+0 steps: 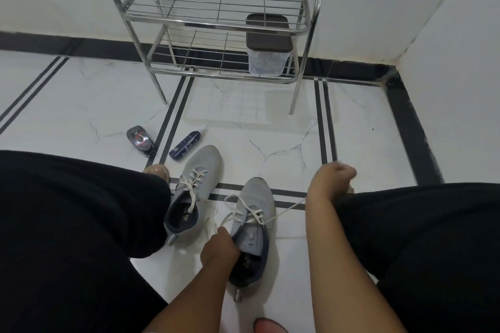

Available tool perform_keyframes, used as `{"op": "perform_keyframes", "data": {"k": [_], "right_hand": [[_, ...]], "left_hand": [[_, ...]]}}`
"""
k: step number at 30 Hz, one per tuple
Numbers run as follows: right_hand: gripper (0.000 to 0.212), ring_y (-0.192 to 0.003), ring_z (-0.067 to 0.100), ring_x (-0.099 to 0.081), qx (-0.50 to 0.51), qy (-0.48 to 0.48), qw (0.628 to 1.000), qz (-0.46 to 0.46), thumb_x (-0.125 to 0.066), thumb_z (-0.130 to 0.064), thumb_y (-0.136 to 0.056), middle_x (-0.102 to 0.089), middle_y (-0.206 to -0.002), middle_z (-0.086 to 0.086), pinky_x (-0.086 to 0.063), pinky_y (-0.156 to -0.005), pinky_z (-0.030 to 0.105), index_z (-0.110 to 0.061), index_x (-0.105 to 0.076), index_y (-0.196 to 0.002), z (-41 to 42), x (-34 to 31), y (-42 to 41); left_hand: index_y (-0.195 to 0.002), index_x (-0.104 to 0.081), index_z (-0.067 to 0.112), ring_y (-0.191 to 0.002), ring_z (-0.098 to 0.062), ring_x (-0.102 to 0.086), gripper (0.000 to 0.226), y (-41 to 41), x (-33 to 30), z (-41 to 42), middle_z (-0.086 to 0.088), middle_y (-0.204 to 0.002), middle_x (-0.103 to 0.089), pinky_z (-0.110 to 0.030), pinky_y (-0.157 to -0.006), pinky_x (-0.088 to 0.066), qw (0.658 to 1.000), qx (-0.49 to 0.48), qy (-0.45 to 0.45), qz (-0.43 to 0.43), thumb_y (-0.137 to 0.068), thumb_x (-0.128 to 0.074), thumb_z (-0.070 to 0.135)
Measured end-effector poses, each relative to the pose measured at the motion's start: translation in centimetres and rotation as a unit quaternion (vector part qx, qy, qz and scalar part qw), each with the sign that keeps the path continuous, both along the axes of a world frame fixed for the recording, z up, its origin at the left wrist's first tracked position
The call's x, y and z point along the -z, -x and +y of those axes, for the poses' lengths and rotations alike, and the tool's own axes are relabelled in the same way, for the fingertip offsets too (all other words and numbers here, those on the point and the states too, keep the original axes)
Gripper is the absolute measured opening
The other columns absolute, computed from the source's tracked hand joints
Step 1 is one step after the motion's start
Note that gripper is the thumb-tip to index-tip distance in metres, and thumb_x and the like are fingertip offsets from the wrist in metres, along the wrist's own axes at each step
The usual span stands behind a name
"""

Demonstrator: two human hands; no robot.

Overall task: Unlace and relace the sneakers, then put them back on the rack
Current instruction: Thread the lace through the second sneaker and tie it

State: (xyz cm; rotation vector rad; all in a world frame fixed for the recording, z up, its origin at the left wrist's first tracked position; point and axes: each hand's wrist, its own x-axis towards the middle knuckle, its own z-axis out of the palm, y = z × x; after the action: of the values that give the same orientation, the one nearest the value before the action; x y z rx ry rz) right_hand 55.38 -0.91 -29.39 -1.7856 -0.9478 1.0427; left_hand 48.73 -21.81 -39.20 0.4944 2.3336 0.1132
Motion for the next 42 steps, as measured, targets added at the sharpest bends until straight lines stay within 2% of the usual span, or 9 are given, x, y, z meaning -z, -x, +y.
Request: {"op": "perform_keyframes", "data": {"k": [2, 5, 8, 14, 19, 24, 29, 39, 42], "right_hand": [[0.023, -0.083, 0.026, -0.056, -0.177, 0.028, 0.978, -0.109, -0.042, -0.026, -0.097, -0.061, -0.098, 0.007, -0.047, -0.071, 0.033, -0.012, -0.054, -0.110, -1.1, 0.7, 0.9], [0.025, -0.101, 0.029, -0.059, -0.443, 0.126, 0.842, -0.279, -0.042, -0.019, -0.095, -0.063, -0.115, 0.008, -0.046, -0.078, 0.031, -0.019, -0.063, -0.109, -3.8, 4.5, 0.9], [0.028, -0.107, 0.029, -0.058, -0.534, 0.204, 0.748, -0.338, -0.042, -0.022, -0.096, -0.062, -0.120, 0.010, -0.046, -0.080, 0.030, -0.013, -0.064, -0.111, -7.4, 7.8, 0.0], [0.033, -0.112, 0.033, -0.058, -0.396, 0.261, 0.830, -0.293, -0.050, -0.022, -0.096, -0.059, -0.125, 0.016, -0.049, -0.085, 0.035, -0.006, -0.057, -0.124, -7.4, 7.4, -1.0], [0.030, -0.102, 0.038, -0.063, 0.008, 0.168, 0.978, -0.127, -0.049, -0.005, -0.094, -0.061, -0.117, 0.022, -0.055, -0.085, 0.047, 0.001, -0.050, -0.123, -3.6, 6.4, -2.8], [0.045, -0.103, 0.030, -0.061, -0.278, 0.027, 0.897, -0.342, -0.052, -0.009, -0.093, -0.040, -0.142, 0.008, -0.051, -0.073, 0.036, -0.018, -0.045, -0.137, -5.6, 6.2, -0.4], [0.034, -0.114, 0.028, -0.056, -0.562, 0.123, 0.751, -0.323, -0.043, -0.015, -0.096, -0.057, -0.130, 0.006, -0.046, -0.090, 0.031, -0.024, -0.059, -0.125, -8.5, 8.9, 0.3], [0.021, -0.100, 0.027, -0.062, -0.366, 0.219, 0.830, -0.360, -0.050, -0.012, -0.092, -0.064, -0.113, 0.008, -0.048, -0.074, 0.029, -0.012, -0.063, -0.109, -7.7, 9.0, -0.9], [0.024, -0.104, 0.029, -0.062, -0.382, 0.265, 0.809, -0.358, -0.051, -0.009, -0.092, -0.064, -0.117, 0.011, -0.047, -0.075, 0.030, -0.010, -0.064, -0.112, -8.0, 9.2, -1.0]], "left_hand": [[-0.115, -0.045, 0.014, -0.106, -0.026, -0.059, 0.031, 0.2, -0.4, 0.5, -0.006, -0.115, -0.058, -0.033, -0.078, -0.046, 1.000, 0.007, -0.027, 0.011, -0.087, -0.048, 0.029], [-0.110, -0.048, 0.016, -0.102, -0.025, -0.059, 0.027, 0.3, -0.5, 1.2, -0.005, -0.112, -0.057, -0.032, -0.074, -0.044, 0.997, 0.030, -0.064, 0.044, -0.088, -0.047, 0.033], [-0.112, -0.053, 0.018, -0.103, -0.023, -0.059, 0.028, 0.5, -0.2, 1.4, -0.003, -0.112, -0.059, -0.033, -0.078, -0.048, 0.992, 0.067, -0.073, 0.083, -0.094, -0.046, 0.039], [-0.105, -0.063, 0.018, -0.094, -0.020, -0.064, 0.027, 0.9, 0.3, 1.5, -0.002, -0.101, -0.067, -0.029, -0.070, -0.047, 0.986, 0.065, -0.081, 0.129, -0.099, -0.039, 0.028], [-0.110, -0.061, 0.017, -0.099, -0.023, -0.064, 0.027, 1.0, 0.1, 1.4, -0.005, -0.106, -0.067, -0.031, -0.073, -0.048, 0.990, 0.029, -0.065, 0.125, -0.099, -0.036, 0.020], [-0.111, -0.050, 0.017, -0.097, -0.025, -0.061, 0.029, 0.8, -0.9, 1.6, -0.006, -0.104, -0.067, -0.031, -0.068, -0.041, 0.987, 0.016, -0.106, 0.120, -0.100, -0.033, 0.037], [-0.127, -0.049, 0.026, -0.104, -0.028, -0.057, 0.035, 2.2, -0.5, 1.7, -0.009, -0.116, -0.062, -0.029, -0.073, -0.037, 0.990, 0.025, -0.125, 0.067, -0.096, -0.034, 0.019], [-0.099, -0.057, 0.013, -0.086, -0.027, -0.058, 0.017, 3.4, 0.7, 2.1, -0.011, -0.100, -0.065, -0.031, -0.065, -0.041, 0.992, -0.029, -0.099, 0.075, -0.096, -0.043, 0.023], [-0.105, -0.054, 0.012, -0.095, -0.031, -0.060, 0.021, 3.1, 0.8, 2.5, -0.012, -0.105, -0.066, -0.034, -0.071, -0.044, 0.993, 0.005, -0.083, 0.083, -0.098, -0.041, 0.027]]}}
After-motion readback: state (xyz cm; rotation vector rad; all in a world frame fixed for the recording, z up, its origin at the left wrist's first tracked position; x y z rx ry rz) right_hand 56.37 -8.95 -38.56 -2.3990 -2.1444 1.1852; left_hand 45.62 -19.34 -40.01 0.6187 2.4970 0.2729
